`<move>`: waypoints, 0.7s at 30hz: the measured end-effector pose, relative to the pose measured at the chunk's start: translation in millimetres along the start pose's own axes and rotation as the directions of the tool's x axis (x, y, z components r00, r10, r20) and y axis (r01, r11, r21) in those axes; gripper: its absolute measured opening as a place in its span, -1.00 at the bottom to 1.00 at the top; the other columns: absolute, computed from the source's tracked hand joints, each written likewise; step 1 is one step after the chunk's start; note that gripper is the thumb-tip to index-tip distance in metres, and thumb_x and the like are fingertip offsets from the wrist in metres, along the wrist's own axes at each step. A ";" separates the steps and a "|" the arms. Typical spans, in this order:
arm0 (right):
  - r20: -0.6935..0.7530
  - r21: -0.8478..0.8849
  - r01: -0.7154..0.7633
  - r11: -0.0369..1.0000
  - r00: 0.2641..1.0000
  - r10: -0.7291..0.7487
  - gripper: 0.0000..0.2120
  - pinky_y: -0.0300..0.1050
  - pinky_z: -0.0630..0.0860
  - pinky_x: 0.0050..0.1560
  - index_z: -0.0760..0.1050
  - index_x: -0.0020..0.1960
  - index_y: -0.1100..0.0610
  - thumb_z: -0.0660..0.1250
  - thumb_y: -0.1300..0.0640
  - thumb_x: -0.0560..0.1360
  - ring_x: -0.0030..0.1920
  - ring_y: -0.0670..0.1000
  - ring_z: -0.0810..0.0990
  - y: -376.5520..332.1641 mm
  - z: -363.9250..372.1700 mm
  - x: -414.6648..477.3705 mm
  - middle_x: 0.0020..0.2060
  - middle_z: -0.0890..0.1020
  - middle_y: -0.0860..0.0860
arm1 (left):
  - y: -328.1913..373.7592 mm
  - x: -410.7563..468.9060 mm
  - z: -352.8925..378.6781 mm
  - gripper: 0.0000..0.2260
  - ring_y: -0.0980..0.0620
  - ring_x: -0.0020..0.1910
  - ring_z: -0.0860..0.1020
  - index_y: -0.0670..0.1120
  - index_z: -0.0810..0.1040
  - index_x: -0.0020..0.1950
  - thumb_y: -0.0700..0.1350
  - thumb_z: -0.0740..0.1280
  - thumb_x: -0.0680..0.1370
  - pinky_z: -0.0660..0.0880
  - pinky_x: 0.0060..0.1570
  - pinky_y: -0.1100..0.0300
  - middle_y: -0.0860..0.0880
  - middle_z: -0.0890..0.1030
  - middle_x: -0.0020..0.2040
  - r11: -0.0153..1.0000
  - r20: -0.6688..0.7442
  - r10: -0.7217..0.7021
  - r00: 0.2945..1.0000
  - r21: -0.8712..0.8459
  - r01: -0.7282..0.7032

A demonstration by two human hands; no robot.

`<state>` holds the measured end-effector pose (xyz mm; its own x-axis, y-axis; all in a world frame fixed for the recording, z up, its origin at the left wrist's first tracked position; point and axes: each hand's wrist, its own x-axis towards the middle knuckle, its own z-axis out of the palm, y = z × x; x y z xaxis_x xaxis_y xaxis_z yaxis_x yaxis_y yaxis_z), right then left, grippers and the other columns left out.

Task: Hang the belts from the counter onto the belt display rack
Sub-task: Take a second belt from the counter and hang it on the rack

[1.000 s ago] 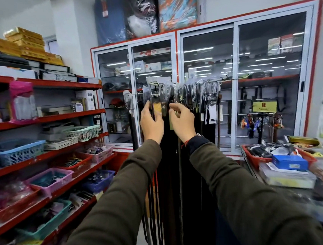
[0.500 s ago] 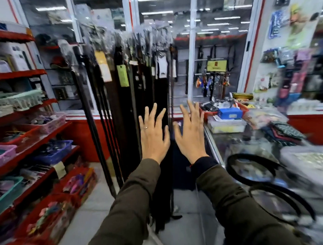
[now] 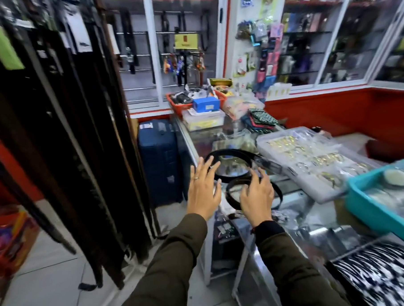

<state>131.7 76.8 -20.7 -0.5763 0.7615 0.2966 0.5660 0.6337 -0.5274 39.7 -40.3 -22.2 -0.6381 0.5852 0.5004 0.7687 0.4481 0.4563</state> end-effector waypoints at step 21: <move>0.473 0.834 -0.551 0.038 0.748 0.465 -0.68 -0.19 0.69 -0.24 0.49 0.27 0.44 0.35 0.34 0.55 -0.12 0.15 0.68 89.4 -10.3 -24.3 0.01 0.66 0.33 | 75.7 -1.7 77.4 -0.69 -0.13 0.20 0.61 -0.03 0.59 0.34 0.02 0.25 0.66 0.56 0.13 0.02 -0.09 0.69 0.21 0.976 0.498 0.005 0.867 -0.192 0.104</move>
<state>202.4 116.3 -66.8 -0.4468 0.8000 -0.4005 -0.1525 -0.5092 -0.8470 102.3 45.0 -45.4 -0.5280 0.8464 0.0694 0.6753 0.3689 0.6386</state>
